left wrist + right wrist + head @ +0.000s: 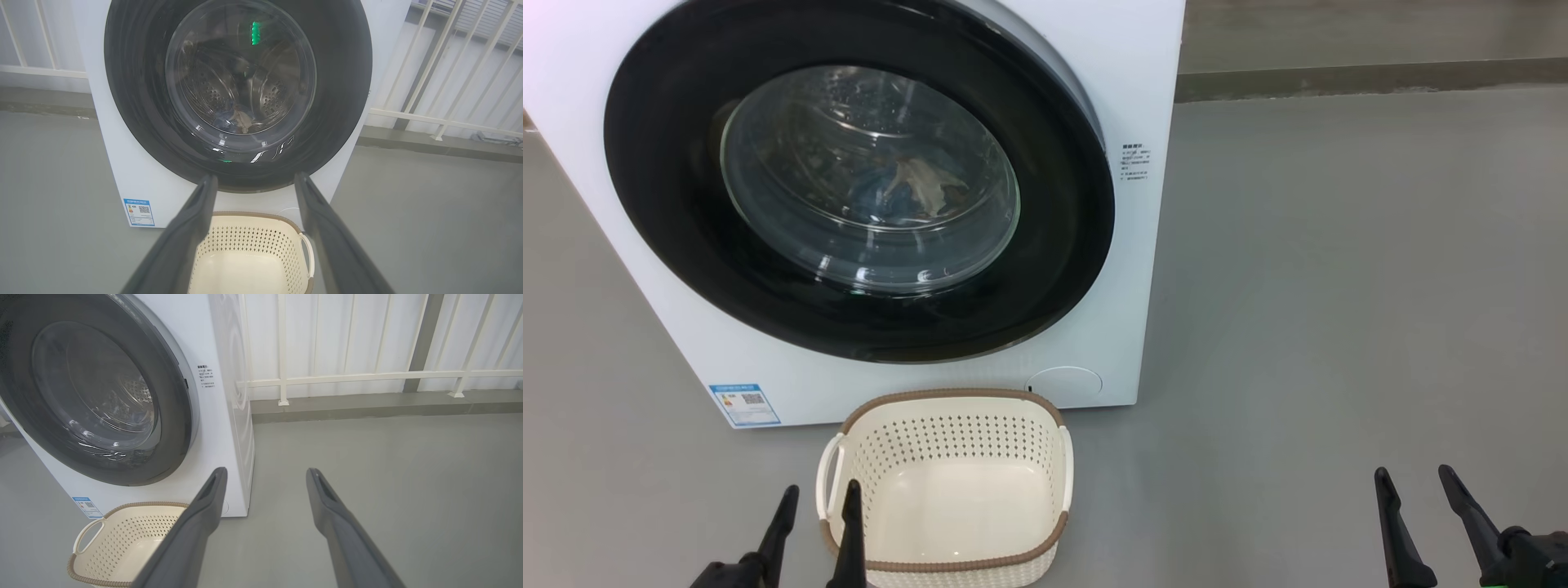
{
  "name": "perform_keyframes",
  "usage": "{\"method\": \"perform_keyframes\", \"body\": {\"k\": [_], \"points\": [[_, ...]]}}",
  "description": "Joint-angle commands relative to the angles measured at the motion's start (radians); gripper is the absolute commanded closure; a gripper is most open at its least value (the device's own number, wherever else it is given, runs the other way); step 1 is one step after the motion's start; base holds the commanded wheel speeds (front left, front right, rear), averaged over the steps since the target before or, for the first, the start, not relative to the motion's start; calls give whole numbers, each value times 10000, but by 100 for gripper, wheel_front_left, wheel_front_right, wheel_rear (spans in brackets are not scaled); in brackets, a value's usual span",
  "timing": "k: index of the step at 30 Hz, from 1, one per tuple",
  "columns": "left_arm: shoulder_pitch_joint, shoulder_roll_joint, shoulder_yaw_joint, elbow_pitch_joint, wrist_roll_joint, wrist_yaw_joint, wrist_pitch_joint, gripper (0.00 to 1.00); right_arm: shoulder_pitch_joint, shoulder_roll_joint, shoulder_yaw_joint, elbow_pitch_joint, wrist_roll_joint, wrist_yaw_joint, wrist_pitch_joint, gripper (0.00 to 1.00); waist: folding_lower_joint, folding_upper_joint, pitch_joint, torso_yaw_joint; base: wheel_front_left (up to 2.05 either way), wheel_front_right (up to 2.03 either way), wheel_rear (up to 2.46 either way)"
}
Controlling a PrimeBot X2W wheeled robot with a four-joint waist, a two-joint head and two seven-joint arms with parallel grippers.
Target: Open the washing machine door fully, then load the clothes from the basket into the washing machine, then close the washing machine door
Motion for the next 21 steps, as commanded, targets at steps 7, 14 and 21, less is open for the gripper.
{"method": "perform_keyframes", "body": {"k": [7,14,21], "points": [[-183,188,239,-296,-54,123,-23,0,-154,-148,188,-245,178,0,-26,0,0,0,10,-34,0,0,0],[-178,213,196,-291,-89,149,-36,0,-143,-147,196,-203,200,0,-43,0,0,0,1,-42,0,0,0],[-205,231,147,-283,-90,160,-50,0,-173,-147,209,-190,230,0,-55,0,0,0,21,-33,0,0,0]]}}
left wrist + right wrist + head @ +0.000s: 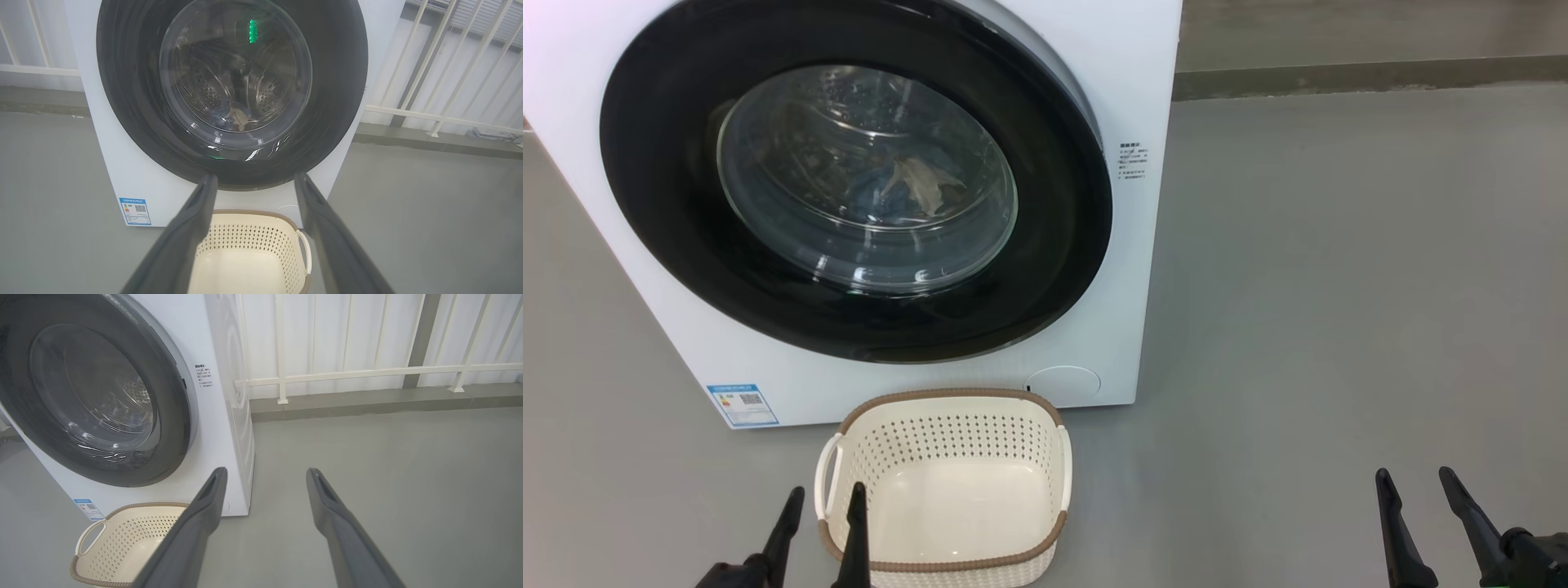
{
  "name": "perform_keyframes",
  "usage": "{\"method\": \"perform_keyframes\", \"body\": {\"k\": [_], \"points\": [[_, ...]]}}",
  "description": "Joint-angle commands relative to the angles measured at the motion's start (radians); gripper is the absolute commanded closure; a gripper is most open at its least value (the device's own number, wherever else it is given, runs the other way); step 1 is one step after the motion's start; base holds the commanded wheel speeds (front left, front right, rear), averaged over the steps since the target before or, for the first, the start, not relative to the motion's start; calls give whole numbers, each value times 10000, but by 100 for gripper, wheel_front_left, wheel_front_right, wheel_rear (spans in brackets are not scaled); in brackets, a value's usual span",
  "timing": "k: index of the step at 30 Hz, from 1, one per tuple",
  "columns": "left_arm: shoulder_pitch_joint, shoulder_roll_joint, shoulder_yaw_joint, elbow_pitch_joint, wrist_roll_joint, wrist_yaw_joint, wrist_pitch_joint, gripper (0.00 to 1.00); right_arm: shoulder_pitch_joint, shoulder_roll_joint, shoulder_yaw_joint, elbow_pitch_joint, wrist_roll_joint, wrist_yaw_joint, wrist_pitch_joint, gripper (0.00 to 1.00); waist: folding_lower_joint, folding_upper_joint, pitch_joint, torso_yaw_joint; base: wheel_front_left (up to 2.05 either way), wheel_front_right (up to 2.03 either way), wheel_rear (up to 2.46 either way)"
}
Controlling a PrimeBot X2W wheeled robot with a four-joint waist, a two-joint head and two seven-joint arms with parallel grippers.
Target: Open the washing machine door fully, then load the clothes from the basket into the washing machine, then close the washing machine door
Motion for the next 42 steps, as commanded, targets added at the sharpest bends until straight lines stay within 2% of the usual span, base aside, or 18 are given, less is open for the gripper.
{"method": "perform_keyframes", "body": {"k": [1,8,9,16,21,25,42], "points": [[-212,153,303,-287,-14,73,-53,0,-179,-153,219,-231,67,0,-53,0,0,0,5,11,0,0,0],[-245,158,259,-267,-2,113,-77,0,-150,-153,211,-262,0,0,22,0,0,0,10,80,0,0,0],[0,2,-56,-2,-2,61,-1,100,3,0,-3,0,4,0,14,100,0,0,10,77,0,0,0],[275,-189,-90,515,-184,33,61,100,-50,139,44,755,227,0,42,100,0,0,17,77,0,0,0],[224,-231,77,493,-653,-58,205,100,-178,127,45,825,799,0,115,100,22,0,22,58,0,0,0],[178,-263,204,484,-1024,-131,315,100,-286,118,48,898,1251,0,168,100,2,0,60,44,0,0,0],[-30,-405,755,433,-2614,-441,791,100,-767,78,52,1195,3186,0,405,100,0,0,155,-16,0,0,0]]}}
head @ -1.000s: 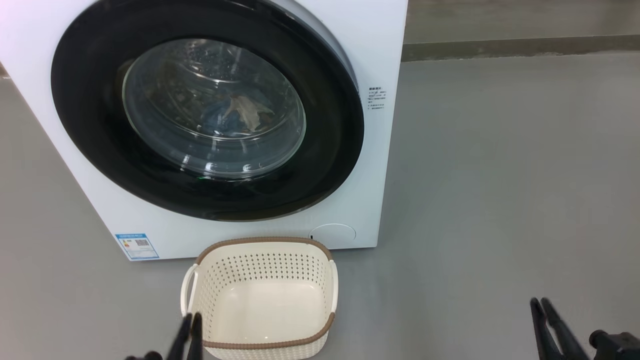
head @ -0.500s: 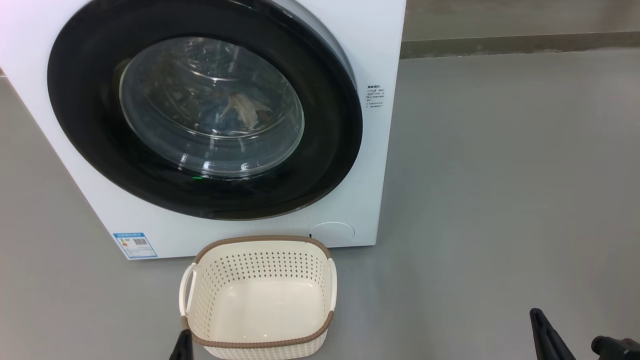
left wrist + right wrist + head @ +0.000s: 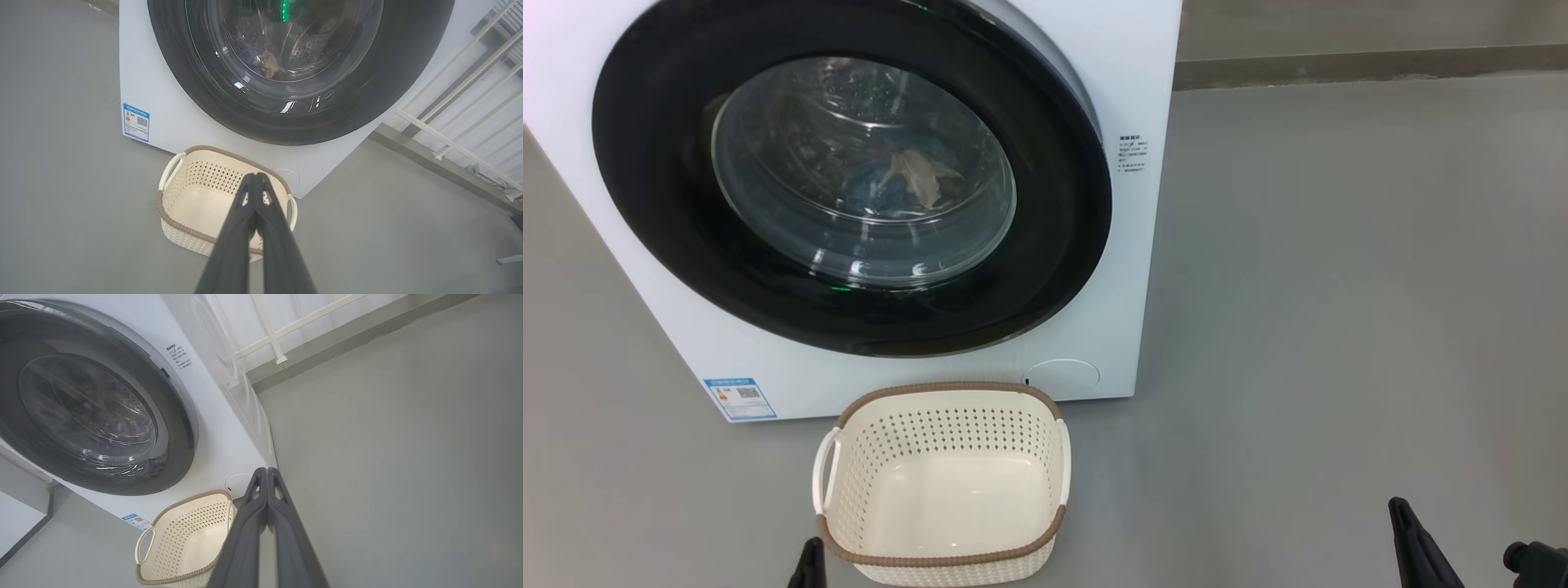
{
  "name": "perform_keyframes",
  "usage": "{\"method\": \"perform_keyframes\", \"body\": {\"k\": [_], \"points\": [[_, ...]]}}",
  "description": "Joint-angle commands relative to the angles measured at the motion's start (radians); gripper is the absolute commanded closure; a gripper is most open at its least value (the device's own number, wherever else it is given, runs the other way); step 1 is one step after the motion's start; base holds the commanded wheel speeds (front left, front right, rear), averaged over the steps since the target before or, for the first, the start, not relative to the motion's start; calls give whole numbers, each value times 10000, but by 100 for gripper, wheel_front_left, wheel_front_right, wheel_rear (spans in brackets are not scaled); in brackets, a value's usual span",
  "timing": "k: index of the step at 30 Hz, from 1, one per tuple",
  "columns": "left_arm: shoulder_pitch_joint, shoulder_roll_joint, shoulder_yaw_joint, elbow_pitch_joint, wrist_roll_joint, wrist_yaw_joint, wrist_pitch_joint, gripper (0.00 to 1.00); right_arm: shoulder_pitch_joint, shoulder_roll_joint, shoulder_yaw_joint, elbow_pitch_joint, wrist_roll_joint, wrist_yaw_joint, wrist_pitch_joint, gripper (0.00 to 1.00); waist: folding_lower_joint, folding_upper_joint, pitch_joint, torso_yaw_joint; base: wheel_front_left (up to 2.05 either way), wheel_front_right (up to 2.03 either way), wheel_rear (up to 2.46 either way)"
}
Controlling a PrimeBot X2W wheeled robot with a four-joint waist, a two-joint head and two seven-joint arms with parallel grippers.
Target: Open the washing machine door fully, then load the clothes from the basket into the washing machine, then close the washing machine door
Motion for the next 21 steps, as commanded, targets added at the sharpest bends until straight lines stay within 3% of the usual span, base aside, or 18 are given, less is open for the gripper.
{"method": "perform_keyframes", "body": {"k": [1,21], "points": [[-485,38,213,-243,-209,-78,36,100,-494,-155,7,-188,251,0,43,100,0,0,6,-4,0,0,0],[-721,-128,862,-306,-2076,-443,597,100,-1048,-202,12,156,2526,0,322,100,0,0,110,-75,0,0,0]]}}
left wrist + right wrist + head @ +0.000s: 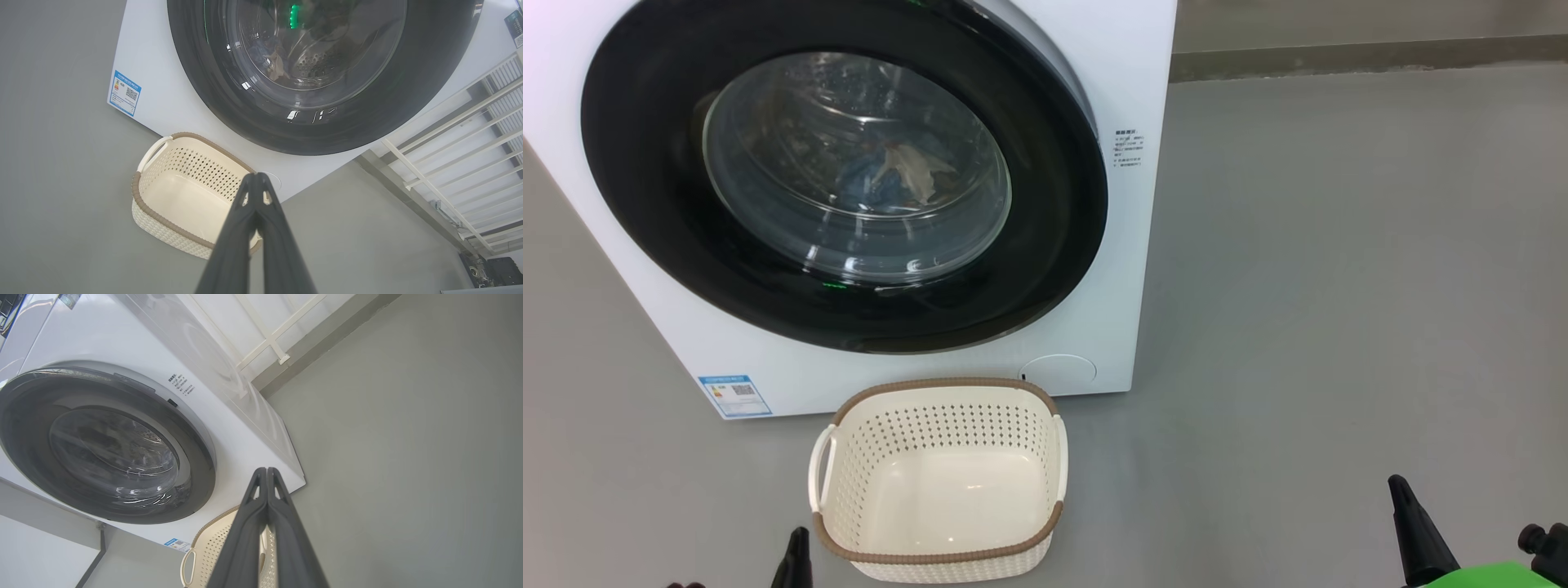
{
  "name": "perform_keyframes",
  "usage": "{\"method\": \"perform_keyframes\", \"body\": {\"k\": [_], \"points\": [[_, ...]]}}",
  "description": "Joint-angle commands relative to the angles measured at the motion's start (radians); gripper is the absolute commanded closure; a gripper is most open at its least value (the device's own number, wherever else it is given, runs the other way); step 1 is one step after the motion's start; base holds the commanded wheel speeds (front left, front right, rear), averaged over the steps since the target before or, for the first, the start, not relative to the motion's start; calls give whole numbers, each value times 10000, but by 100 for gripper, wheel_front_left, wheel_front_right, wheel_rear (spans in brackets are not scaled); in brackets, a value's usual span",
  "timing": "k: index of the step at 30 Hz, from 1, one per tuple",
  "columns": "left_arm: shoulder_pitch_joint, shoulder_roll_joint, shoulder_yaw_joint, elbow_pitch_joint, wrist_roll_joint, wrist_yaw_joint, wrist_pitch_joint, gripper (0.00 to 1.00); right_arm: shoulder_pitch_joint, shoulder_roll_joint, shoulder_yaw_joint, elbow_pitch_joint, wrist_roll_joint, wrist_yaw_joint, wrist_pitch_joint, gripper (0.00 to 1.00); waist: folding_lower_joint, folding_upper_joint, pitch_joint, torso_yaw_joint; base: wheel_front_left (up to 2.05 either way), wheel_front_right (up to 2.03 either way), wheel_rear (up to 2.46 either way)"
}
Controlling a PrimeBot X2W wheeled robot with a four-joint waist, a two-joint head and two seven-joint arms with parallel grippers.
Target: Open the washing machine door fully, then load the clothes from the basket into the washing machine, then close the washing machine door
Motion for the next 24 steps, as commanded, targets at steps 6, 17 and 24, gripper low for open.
{"method": "perform_keyframes", "body": {"k": [6,17,24], "points": [[-603,6,428,-313,-687,-207,212,100,-611,-203,48,-99,862,0,109,100,0,-1,32,-22,0,0,0],[-733,-85,785,-347,-1712,-407,520,100,-915,-229,52,89,2112,0,262,100,0,-1,90,-61,0,0,0],[-815,-143,1013,-369,-2366,-535,717,100,-1109,-246,54,210,2909,0,360,100,0,-1,126,-86,0,0,0]]}}
